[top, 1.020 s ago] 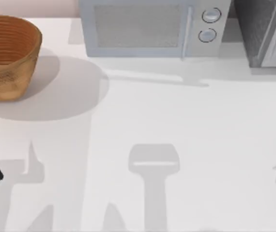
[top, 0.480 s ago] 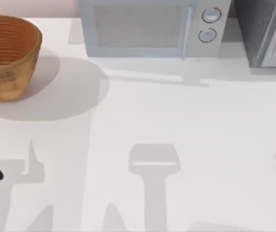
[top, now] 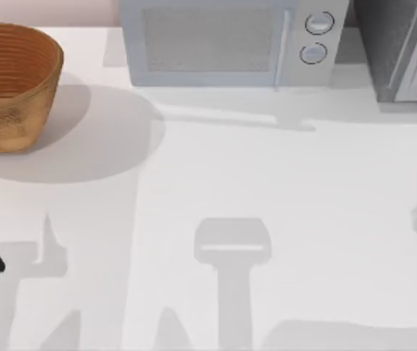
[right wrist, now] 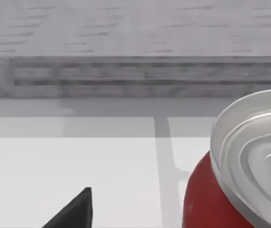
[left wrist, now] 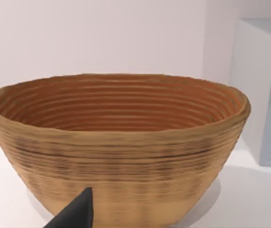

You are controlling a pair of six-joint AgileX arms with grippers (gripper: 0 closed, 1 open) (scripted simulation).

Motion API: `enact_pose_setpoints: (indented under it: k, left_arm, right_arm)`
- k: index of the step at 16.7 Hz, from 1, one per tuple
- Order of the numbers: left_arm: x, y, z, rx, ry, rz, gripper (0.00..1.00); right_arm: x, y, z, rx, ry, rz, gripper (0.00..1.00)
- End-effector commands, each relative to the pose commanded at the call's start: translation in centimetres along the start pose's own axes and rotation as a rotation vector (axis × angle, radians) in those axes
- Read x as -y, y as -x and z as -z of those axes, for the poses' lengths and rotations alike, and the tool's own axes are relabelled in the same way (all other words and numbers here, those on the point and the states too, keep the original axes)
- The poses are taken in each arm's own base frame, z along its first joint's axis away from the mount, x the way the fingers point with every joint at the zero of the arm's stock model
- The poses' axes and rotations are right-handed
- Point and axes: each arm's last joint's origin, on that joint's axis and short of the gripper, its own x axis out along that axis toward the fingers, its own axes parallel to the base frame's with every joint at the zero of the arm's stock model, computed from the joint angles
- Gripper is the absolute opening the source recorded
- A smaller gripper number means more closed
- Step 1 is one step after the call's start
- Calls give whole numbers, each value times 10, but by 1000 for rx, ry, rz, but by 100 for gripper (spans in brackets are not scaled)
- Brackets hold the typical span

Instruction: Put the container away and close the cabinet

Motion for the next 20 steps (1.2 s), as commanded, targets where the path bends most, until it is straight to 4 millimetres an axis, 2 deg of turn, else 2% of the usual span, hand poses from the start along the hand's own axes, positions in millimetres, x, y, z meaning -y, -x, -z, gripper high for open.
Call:
enact_pose_setpoints:
  k: [1, 14, 20]
  left_arm:
    - [0, 0, 0, 0, 0, 0, 100]
    - [0, 0, 0, 0, 0, 0, 100]
    - [0, 0, 0, 0, 0, 0, 100]
  right_arm:
    - [0, 0, 0, 0, 0, 0, 100]
    - [0, 0, 0, 0, 0, 0, 2]
    - [0, 0, 0, 0, 0, 0, 0]
